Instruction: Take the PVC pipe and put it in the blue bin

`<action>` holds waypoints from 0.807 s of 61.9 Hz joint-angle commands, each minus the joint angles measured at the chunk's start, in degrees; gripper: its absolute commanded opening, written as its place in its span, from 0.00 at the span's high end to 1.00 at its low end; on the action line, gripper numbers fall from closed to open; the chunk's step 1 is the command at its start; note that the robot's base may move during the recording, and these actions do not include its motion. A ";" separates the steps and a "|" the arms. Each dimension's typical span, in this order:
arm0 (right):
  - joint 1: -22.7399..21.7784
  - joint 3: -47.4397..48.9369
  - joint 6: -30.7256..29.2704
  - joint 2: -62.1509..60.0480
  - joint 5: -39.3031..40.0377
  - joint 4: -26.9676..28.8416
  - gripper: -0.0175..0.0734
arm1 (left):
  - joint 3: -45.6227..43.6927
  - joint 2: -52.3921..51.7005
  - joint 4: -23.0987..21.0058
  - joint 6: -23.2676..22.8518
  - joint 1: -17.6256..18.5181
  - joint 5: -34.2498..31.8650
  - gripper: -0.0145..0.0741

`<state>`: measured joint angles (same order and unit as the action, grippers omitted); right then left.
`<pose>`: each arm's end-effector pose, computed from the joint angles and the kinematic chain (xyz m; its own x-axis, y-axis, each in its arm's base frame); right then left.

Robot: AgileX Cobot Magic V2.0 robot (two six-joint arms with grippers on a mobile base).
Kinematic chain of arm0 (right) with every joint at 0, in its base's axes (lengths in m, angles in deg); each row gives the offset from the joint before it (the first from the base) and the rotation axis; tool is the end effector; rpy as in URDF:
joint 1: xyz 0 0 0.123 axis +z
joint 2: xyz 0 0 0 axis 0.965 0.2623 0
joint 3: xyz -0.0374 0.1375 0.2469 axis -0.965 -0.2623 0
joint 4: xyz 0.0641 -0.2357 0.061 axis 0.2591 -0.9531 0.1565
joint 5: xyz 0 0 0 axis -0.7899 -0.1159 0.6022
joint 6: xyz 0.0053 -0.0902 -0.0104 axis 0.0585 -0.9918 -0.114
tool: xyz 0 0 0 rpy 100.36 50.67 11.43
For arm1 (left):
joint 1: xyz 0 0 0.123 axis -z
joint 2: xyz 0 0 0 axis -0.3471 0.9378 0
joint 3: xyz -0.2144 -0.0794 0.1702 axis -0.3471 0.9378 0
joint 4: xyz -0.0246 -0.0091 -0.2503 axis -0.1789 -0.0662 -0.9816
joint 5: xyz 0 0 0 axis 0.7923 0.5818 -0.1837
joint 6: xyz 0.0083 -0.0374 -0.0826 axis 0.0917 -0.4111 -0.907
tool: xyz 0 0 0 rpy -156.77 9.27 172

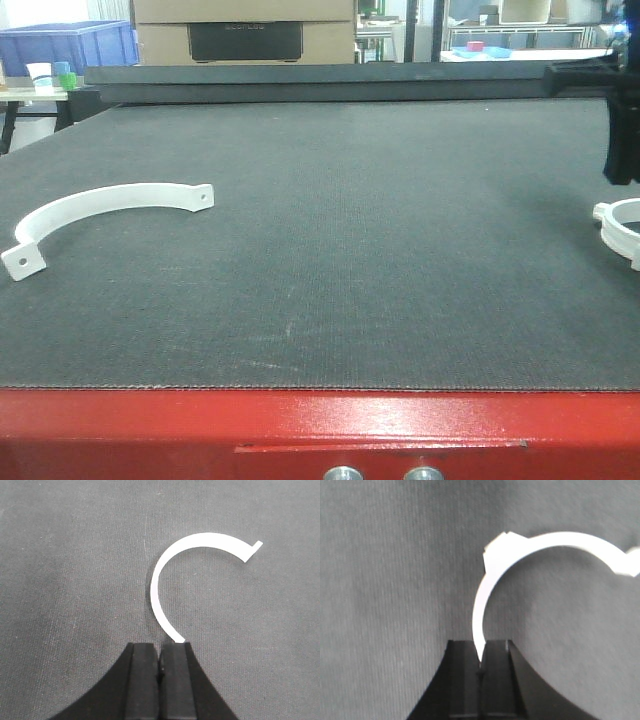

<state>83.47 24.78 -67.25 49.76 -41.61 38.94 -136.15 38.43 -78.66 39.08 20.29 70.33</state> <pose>0.3594 0.0568 0.2548 -0.9760 0.0195 -0.2168 0.0072 0.9983 0.0574 0.2392 -0.0048 0.3386 -0.7410 -0.0994 -0.6641 -0.0382 0.9936 -0.1061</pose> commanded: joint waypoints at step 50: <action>-0.44 1.60 0.22 8.28 0.61 0.50 0.55 | 3.44 -0.10 -0.77 0.09 -0.18 -0.39 0.96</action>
<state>83.27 25.96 -67.15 58.04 -41.67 39.37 -132.82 38.43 -78.90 39.08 20.29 70.44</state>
